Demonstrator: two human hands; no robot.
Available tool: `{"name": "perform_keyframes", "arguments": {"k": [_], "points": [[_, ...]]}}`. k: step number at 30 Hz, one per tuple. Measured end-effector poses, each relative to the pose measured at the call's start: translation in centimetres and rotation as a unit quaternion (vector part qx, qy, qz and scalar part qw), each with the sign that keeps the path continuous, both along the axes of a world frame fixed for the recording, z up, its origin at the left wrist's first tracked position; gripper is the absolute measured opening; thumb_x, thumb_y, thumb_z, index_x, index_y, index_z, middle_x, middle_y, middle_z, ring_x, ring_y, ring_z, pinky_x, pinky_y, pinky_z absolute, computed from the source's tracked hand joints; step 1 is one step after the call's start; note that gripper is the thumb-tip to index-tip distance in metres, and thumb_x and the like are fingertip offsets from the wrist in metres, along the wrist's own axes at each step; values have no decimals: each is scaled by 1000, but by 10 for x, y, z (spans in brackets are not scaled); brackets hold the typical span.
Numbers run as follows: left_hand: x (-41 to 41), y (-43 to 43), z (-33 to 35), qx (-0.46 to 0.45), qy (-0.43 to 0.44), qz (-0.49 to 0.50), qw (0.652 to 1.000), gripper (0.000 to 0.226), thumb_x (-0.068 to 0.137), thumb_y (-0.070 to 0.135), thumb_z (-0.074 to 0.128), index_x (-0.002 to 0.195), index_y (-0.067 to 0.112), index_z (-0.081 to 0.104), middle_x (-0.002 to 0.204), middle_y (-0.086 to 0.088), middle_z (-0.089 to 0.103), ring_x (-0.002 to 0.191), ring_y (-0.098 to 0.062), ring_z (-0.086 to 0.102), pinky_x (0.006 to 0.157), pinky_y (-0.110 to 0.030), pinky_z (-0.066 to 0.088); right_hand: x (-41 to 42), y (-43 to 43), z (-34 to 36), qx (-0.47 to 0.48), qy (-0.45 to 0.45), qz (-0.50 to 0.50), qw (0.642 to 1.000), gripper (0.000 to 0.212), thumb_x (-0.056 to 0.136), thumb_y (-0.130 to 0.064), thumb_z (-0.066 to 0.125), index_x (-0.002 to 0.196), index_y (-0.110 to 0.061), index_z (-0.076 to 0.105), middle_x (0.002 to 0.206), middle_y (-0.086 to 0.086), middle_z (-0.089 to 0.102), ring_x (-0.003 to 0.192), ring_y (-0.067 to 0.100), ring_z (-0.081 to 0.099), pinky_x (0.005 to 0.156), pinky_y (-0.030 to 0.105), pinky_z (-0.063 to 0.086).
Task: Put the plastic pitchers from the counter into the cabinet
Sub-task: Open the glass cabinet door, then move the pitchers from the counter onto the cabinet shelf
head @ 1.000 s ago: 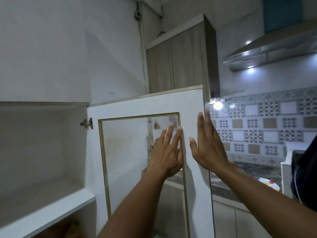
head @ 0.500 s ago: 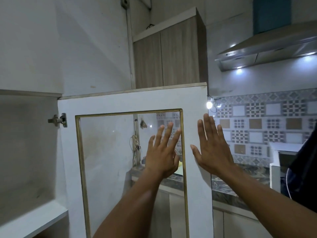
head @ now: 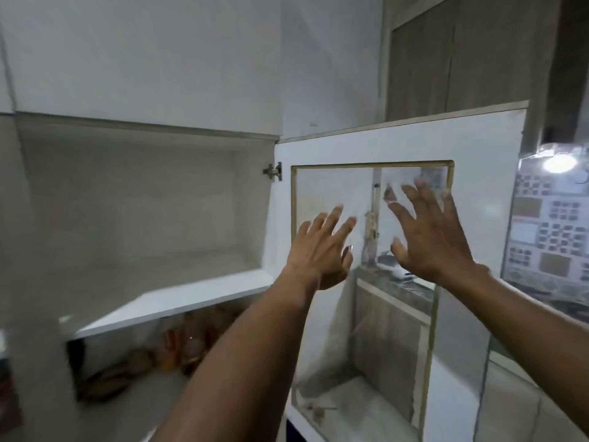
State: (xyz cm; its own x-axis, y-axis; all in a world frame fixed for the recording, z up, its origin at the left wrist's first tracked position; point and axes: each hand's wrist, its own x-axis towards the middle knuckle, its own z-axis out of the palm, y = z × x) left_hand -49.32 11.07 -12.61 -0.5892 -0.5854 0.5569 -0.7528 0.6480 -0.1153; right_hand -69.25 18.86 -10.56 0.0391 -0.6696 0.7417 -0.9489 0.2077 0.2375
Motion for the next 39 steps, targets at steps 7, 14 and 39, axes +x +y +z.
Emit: {"name": "perform_keyframes", "arguments": {"k": [7,14,39], "points": [[216,41,-6,44,19,212,976,64,99,46,33,158,27,15,168,-7,10,149,-33,25,119,-51,25,196,-43,-10,140,-70,257,954,73,86,-43,58,152,-23,33,162,5,29,153,23,15,121,48,20],[459,121,-25,120,70,448,883,68,97,52,36,158,30,16,168,-4,13,146,-35,31,116,-53,30,450,-46,-24,247,-62,442,860,74,88,-39,59,155,-25,28,161,5,31,152,22,21,121,43,17],[890,291,-256,202,515,668,498,63,94,33,58,148,9,38,148,-15,51,135,-32,48,102,-32,38,1048,-23,-243,555,-66,592,581,76,79,-36,66,146,-12,41,146,15,48,131,32,50,105,42,45]]}}
